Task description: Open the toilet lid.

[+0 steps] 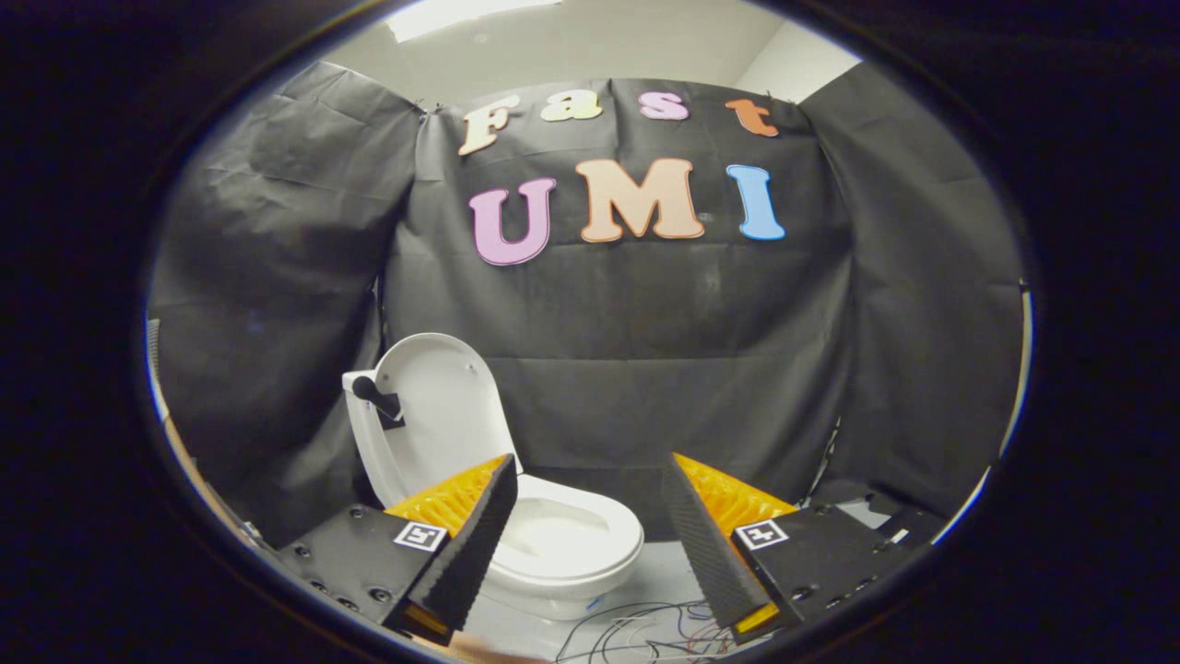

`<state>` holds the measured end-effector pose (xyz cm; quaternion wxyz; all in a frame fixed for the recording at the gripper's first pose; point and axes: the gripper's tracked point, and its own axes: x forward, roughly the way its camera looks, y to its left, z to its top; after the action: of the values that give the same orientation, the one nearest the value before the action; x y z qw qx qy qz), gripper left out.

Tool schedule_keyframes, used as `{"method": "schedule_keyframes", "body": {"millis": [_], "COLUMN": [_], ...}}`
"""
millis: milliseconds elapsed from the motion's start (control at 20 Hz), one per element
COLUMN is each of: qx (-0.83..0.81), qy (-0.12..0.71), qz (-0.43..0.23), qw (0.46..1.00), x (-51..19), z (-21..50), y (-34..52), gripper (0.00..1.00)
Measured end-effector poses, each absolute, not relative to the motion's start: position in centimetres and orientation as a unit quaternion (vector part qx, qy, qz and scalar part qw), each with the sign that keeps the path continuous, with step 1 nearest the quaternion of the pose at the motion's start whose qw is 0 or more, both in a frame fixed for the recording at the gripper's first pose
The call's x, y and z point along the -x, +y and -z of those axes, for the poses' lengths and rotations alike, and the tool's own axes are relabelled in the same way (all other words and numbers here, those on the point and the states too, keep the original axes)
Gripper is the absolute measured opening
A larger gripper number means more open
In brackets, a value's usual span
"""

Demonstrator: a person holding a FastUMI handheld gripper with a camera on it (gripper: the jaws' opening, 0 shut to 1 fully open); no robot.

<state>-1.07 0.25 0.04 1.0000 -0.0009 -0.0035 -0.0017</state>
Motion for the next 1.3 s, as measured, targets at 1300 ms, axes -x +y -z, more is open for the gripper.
{"method": "schedule_keyframes", "body": {"millis": [1300], "qx": [0.001], "qy": [-0.002], "qz": [-0.001], "qw": [1.000], "x": [1.35], "z": [-0.23], "y": [-0.07], "gripper": [0.98]}}
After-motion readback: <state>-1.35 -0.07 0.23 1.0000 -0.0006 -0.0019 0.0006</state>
